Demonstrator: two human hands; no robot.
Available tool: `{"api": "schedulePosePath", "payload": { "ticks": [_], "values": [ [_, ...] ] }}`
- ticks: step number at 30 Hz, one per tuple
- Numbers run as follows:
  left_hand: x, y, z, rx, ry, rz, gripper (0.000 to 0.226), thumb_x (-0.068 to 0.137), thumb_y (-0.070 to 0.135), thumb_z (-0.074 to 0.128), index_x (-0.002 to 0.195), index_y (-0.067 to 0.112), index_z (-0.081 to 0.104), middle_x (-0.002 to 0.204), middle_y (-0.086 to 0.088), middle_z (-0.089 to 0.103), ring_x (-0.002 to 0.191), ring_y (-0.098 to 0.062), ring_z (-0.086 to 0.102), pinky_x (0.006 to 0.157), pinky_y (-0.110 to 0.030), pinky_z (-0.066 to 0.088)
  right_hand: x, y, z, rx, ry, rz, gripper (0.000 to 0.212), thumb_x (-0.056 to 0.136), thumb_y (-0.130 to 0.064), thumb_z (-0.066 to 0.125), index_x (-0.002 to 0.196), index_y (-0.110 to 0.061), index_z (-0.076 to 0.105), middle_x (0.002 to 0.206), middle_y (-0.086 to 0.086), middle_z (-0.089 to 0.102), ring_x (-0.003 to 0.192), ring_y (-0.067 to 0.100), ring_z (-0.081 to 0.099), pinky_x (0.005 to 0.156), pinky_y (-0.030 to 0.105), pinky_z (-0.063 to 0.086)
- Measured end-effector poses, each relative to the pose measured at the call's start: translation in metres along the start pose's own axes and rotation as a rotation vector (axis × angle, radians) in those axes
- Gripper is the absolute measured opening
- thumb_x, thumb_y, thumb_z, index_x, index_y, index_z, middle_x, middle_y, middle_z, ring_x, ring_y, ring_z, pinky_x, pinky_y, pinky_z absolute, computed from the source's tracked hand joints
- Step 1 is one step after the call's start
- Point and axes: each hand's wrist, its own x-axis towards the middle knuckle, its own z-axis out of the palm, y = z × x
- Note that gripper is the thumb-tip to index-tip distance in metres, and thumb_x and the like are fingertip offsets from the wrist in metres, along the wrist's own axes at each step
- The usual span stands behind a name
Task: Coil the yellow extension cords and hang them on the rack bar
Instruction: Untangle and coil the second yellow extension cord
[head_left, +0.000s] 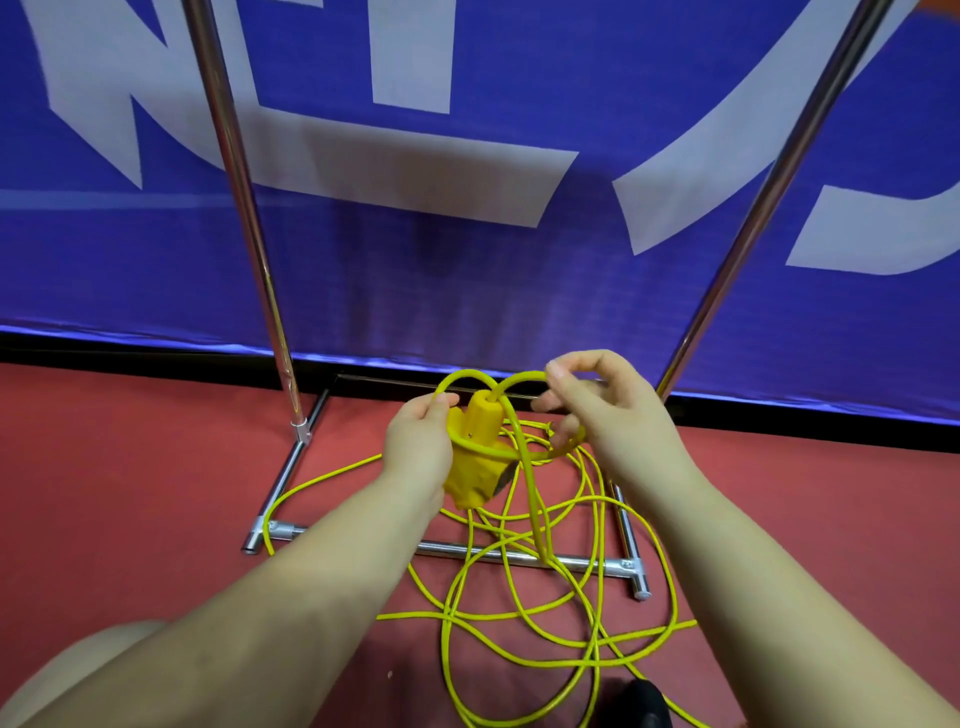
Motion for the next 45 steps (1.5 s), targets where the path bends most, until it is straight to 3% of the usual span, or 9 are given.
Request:
{"api": "schedulePosePath", "payload": {
  "ticks": [7, 12, 17, 21, 29, 33, 38, 41, 45],
  "values": [
    [-0.01, -0.001, 0.001, 0.217, 0.014, 0.247, 0.022, 0.095, 0.021, 0.05, 0.107, 0.012, 0.066, 0.094, -0.002, 0.065, 0.09, -0.018, 0.058, 0.075, -0.026, 0.041, 0.005, 0.016, -0.003, -0.382, 0.077, -0.095, 0.019, 0.076, -0.031, 0.075, 0.069, -0.021, 0.061, 0.056, -0.006, 0.058, 0.055, 0.011, 0.054, 0.057, 0.026, 0.044],
    [-0.015, -0.001, 0.001, 0.255, -0.003, 0.26, 0.021, 0.095, 0.023, 0.05, 0.106, 0.015, 0.066, 0.099, -0.002, 0.067, 0.095, -0.02, 0.06, 0.086, -0.034, 0.045, 0.004, 0.02, 0.001, -0.424, 0.072, -0.109, 0.014, 0.079, -0.032, 0.072, 0.074, -0.025, 0.061, 0.071, -0.002, 0.067, 0.069, 0.016, 0.063, 0.067, 0.032, 0.051],
    [-0.015, 0.008, -0.003, 0.311, -0.069, 0.227, 0.023, 0.096, 0.028, 0.047, 0.101, 0.012, 0.062, 0.093, -0.003, 0.064, 0.093, -0.023, 0.058, 0.079, -0.032, 0.041, 0.005, 0.016, -0.005, -0.4, 0.036, -0.193, 0.014, 0.077, -0.031, 0.074, 0.073, -0.037, 0.062, 0.078, -0.01, 0.069, 0.08, 0.014, 0.066, 0.078, 0.041, 0.053],
    [-0.015, 0.014, -0.01, 0.573, -0.208, 0.329, 0.032, 0.097, 0.037, 0.041, 0.091, 0.015, 0.063, 0.077, 0.004, 0.06, 0.081, -0.019, 0.054, 0.068, -0.027, 0.034, 0.005, 0.014, -0.011, -0.398, -0.059, -0.204, 0.008, 0.076, -0.029, 0.075, 0.077, -0.031, 0.067, 0.077, -0.011, 0.07, 0.079, 0.008, 0.066, 0.078, 0.042, 0.054],
    [-0.013, 0.015, -0.014, 0.699, -0.27, 0.396, 0.035, 0.099, 0.035, 0.037, 0.087, 0.019, 0.065, 0.087, 0.0, 0.063, 0.089, -0.019, 0.056, 0.076, -0.028, 0.037, -0.001, 0.011, -0.01, -0.375, -0.052, -0.239, 0.013, 0.076, -0.027, 0.075, 0.075, -0.035, 0.065, 0.083, -0.007, 0.07, 0.081, 0.01, 0.066, 0.077, 0.04, 0.054],
    [-0.001, 0.011, -0.012, 0.56, -0.239, 0.22, 0.032, 0.098, 0.022, 0.041, 0.093, 0.005, 0.069, 0.086, -0.012, 0.067, 0.085, -0.027, 0.063, 0.081, -0.034, 0.049, -0.004, 0.009, -0.004, -0.344, -0.052, -0.275, 0.011, 0.076, -0.022, 0.075, 0.078, -0.029, 0.067, 0.087, -0.005, 0.07, 0.083, 0.011, 0.066, 0.076, 0.033, 0.054],
    [0.009, 0.009, -0.013, 0.276, -0.171, -0.044, 0.03, 0.098, 0.011, 0.04, 0.074, 0.006, 0.058, 0.053, 0.001, 0.058, 0.03, 0.002, 0.049, 0.037, -0.011, 0.039, -0.004, 0.008, -0.002, -0.179, 0.06, -0.216, 0.013, 0.08, -0.018, 0.072, 0.074, -0.028, 0.066, 0.077, -0.004, 0.07, 0.076, 0.009, 0.066, 0.073, 0.028, 0.053],
    [0.012, 0.003, -0.018, 0.282, -0.153, -0.049, 0.032, 0.095, 0.011, 0.046, 0.063, 0.016, 0.051, 0.036, 0.009, 0.054, 0.041, -0.006, 0.056, 0.055, -0.022, 0.042, 0.001, 0.007, -0.006, 0.073, 0.18, -0.117, 0.009, 0.085, -0.024, 0.067, 0.077, -0.021, 0.065, 0.084, 0.012, 0.07, 0.084, 0.026, 0.07, 0.075, 0.037, 0.056],
    [0.016, 0.0, -0.018, 0.203, -0.156, -0.132, 0.028, 0.093, 0.009, 0.043, 0.068, 0.014, 0.053, 0.048, -0.001, 0.057, 0.052, -0.018, 0.056, 0.061, -0.026, 0.042, 0.003, 0.003, -0.007, 0.4, 0.174, 0.069, 0.012, 0.092, -0.022, 0.057, 0.087, -0.011, 0.059, 0.1, 0.021, 0.067, 0.095, 0.029, 0.069, 0.073, 0.031, 0.057]
  ]
}}
